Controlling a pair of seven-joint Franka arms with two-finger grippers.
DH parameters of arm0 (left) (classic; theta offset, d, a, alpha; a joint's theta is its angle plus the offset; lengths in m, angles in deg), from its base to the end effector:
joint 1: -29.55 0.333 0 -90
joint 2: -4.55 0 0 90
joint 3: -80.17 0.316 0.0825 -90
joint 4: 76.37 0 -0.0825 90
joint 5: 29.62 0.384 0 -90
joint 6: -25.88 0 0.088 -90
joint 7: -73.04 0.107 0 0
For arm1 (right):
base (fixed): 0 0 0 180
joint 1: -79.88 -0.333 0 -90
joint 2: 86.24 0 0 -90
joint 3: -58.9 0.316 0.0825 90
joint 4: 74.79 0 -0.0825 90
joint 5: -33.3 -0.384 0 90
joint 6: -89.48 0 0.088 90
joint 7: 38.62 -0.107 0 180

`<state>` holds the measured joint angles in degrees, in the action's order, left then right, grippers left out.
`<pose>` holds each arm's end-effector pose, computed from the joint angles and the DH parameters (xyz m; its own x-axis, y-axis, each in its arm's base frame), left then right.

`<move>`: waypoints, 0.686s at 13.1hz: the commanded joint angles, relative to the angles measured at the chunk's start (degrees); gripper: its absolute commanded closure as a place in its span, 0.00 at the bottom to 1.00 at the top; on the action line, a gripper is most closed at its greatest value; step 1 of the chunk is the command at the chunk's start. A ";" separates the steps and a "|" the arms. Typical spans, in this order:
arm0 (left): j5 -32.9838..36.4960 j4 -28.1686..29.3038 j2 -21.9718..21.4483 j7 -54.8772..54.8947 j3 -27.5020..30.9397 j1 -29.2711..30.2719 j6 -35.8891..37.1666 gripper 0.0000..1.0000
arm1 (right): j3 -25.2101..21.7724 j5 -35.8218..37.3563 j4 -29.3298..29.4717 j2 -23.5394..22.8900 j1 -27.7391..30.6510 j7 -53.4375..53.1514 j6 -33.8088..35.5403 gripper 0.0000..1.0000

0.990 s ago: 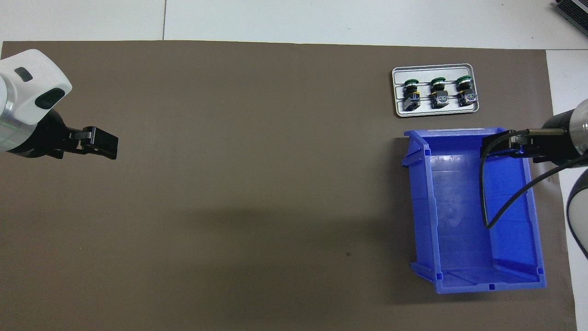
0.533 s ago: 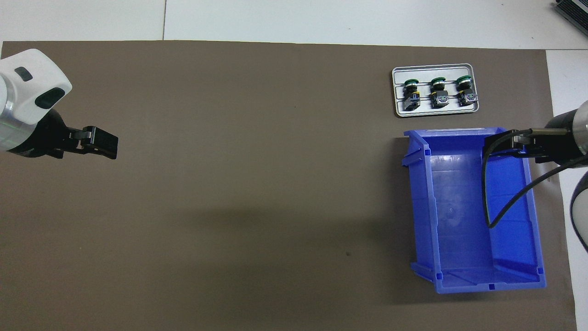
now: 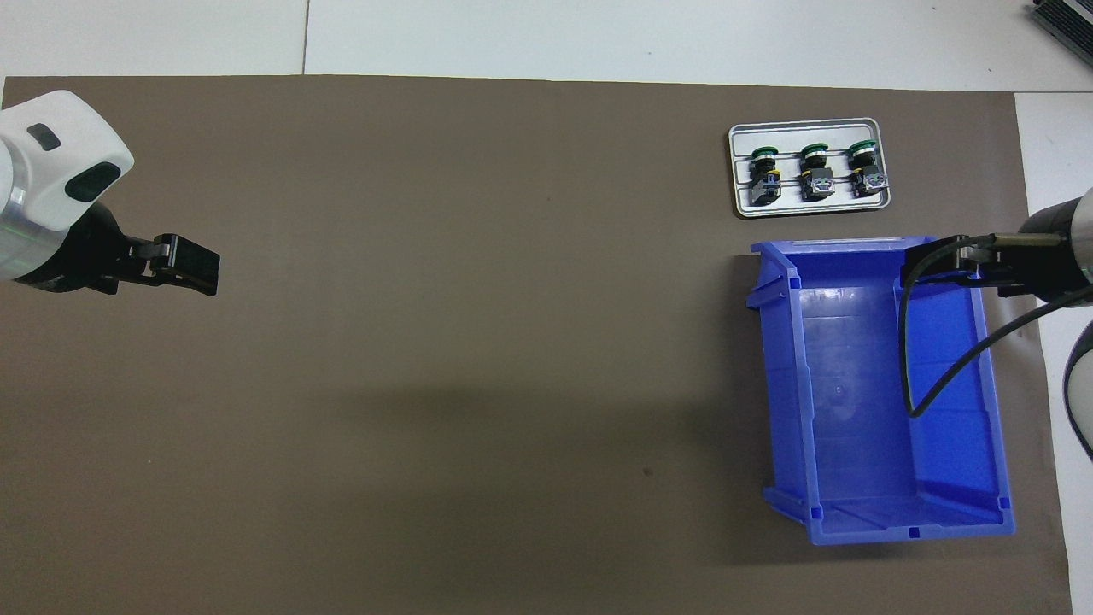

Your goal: Place and press button with both arms

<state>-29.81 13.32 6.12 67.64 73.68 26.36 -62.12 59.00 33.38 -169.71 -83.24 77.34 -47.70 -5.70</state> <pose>0.5507 -0.0934 0.6089 0.9956 -0.0746 -0.0570 -0.0747 -0.9972 0.0010 0.5458 0.0251 0.6207 0.9921 -0.1121 0.0564 -0.1119 -0.9937 -0.0075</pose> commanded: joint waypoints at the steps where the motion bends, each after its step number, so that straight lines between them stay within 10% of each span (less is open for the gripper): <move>1: -0.68 2.07 -1.92 1.01 -0.19 0.81 -0.15 0.00 | 0.17 -0.61 -0.97 -1.41 1.05 1.69 -5.33 0.01; 9: -0.68 2.07 -1.92 1.09 -0.19 0.90 -0.15 0.00 | 0.17 -0.08 2.19 -15.90 2.63 7.74 -21.33 0.01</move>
<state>-29.81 13.32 6.12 67.64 73.68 26.36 -62.12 58.87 33.43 -170.01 -95.00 78.67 -43.57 -24.32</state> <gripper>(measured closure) 0.000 0.009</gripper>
